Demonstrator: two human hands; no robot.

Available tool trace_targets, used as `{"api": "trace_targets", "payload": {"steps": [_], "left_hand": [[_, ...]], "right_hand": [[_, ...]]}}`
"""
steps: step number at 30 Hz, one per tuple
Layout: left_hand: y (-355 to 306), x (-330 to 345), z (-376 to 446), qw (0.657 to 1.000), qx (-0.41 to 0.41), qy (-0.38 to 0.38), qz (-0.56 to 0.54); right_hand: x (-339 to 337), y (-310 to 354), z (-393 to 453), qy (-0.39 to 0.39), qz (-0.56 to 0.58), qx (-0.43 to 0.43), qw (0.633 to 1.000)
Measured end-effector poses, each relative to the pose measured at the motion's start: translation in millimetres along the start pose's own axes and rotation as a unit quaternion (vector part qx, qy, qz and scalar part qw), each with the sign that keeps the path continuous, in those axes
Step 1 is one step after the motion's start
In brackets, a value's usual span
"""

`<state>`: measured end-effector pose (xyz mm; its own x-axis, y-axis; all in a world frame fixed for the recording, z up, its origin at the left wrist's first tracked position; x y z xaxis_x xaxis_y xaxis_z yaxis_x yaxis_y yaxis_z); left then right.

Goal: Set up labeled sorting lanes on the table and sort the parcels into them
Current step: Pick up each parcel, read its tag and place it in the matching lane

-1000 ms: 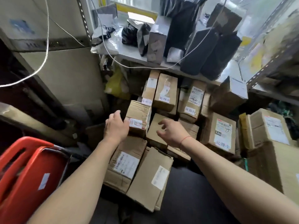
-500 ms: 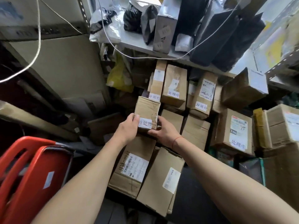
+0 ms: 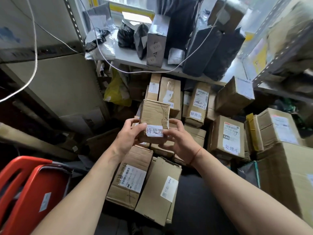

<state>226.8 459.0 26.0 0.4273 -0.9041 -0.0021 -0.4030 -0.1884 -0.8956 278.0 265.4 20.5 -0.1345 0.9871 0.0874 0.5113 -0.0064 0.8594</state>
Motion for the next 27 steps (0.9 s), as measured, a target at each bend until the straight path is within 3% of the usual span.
{"api": "trace_targets", "payload": {"steps": [11, 16, 27], "left_hand": [[-16.0, 46.0, -33.0, 0.995, 0.004, 0.088, 0.043], [-24.6, 79.6, -43.1, 0.989, 0.021, 0.124, 0.079], [-80.6, 223.0, -103.0, 0.978, 0.055, 0.186, 0.071]], "right_hand": [[-45.7, 21.7, -44.1, -0.053, 0.01, 0.001, 0.999], [-86.7, 43.5, -63.3, -0.08, -0.062, -0.002, 0.995], [-247.1, 150.8, -109.4, -0.062, -0.203, -0.019, 0.977]]}}
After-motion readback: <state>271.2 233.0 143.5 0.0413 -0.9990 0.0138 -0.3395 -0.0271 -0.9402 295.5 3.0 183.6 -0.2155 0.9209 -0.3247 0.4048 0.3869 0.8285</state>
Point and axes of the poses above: each hand's wrist, its own z-axis towards the middle knuckle, its own x-axis out of the palm, y = z × x, the point moved 6 cm from there along z, towards the middle knuckle, and after that the axes turned 14 degrees about -y, right-handed, at the moved point
